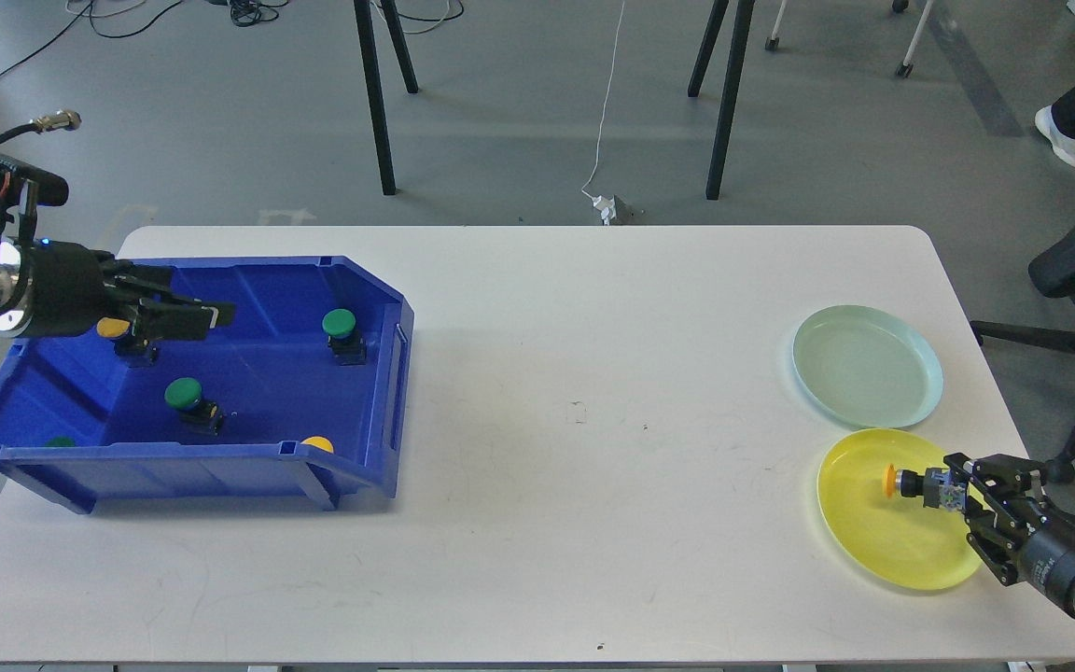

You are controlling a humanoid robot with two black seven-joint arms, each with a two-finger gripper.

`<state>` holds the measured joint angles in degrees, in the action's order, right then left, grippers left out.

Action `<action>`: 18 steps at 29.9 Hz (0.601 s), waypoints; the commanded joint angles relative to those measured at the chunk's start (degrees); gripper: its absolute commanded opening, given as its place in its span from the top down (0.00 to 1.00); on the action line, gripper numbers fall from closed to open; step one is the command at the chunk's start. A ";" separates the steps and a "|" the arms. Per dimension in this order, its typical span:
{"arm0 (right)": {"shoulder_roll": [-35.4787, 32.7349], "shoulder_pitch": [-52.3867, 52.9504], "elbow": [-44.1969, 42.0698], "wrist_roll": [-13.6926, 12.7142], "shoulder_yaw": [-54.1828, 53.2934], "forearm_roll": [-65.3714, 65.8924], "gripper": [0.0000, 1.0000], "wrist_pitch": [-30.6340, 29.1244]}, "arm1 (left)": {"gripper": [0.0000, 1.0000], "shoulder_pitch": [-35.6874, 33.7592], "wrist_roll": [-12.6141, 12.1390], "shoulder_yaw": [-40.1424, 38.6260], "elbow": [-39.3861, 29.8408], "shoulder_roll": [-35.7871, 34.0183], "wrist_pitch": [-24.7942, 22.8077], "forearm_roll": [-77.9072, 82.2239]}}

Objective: Pass button and place on color plate
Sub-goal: 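Lower the yellow button onto the yellow plate and open the right gripper, then reach the left gripper into the bin toward a green button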

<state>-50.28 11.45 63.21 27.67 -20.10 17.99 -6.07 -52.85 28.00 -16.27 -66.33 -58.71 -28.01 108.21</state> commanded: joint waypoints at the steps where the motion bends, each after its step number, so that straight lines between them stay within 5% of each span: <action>1: 0.18 -0.11 -0.11 0.33 -0.64 -0.32 0.59 0.00 | 0.02 -0.32 0.00 4.04 1.37 0.52 0.01 1.48; 4: 0.63 -0.20 -0.10 0.33 -0.99 -0.41 0.00 -0.35 | 0.02 -0.23 0.00 4.84 2.69 1.84 0.01 1.48; 18: 0.45 -0.28 0.42 0.33 -0.99 -3.75 0.00 -0.96 | 0.02 1.87 0.00 6.25 14.29 10.10 0.01 1.57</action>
<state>-49.78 11.25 63.63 28.00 -21.10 14.25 -7.04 -51.39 28.00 -10.20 -54.87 -50.66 -27.98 109.73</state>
